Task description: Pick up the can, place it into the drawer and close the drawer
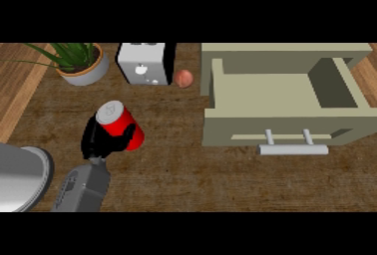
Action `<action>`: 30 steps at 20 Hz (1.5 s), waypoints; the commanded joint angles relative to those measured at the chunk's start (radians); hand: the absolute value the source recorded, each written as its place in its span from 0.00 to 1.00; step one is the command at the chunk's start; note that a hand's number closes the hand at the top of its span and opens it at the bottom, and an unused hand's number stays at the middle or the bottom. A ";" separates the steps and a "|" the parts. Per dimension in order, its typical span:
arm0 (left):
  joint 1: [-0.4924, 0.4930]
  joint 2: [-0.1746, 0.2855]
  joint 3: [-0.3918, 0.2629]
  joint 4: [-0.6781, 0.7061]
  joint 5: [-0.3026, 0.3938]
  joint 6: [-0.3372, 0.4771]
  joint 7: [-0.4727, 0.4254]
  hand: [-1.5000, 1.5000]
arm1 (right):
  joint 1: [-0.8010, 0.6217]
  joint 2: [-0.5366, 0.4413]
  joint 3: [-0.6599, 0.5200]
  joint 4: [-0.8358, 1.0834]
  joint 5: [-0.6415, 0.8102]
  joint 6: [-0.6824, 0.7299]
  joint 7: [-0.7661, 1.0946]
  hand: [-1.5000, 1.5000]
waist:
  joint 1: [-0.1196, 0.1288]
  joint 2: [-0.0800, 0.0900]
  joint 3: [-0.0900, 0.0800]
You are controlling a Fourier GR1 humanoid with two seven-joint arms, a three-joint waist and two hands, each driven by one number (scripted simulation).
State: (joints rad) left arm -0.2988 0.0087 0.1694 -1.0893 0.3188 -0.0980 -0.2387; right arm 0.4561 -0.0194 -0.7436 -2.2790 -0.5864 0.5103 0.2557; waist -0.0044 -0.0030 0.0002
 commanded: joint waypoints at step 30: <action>-0.617 -0.009 -0.200 -0.085 -0.076 0.507 0.421 1.00 | -0.013 0.019 0.071 0.018 0.054 -0.019 -0.021 0.00 | -0.013 0.004 0.000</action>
State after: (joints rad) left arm -0.8269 0.0012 -0.0750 -1.2655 0.2345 0.4225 0.1894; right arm 0.4289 -0.0133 -0.7040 -2.2745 -0.5558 0.4763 0.2603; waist -0.0156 0.0006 0.0002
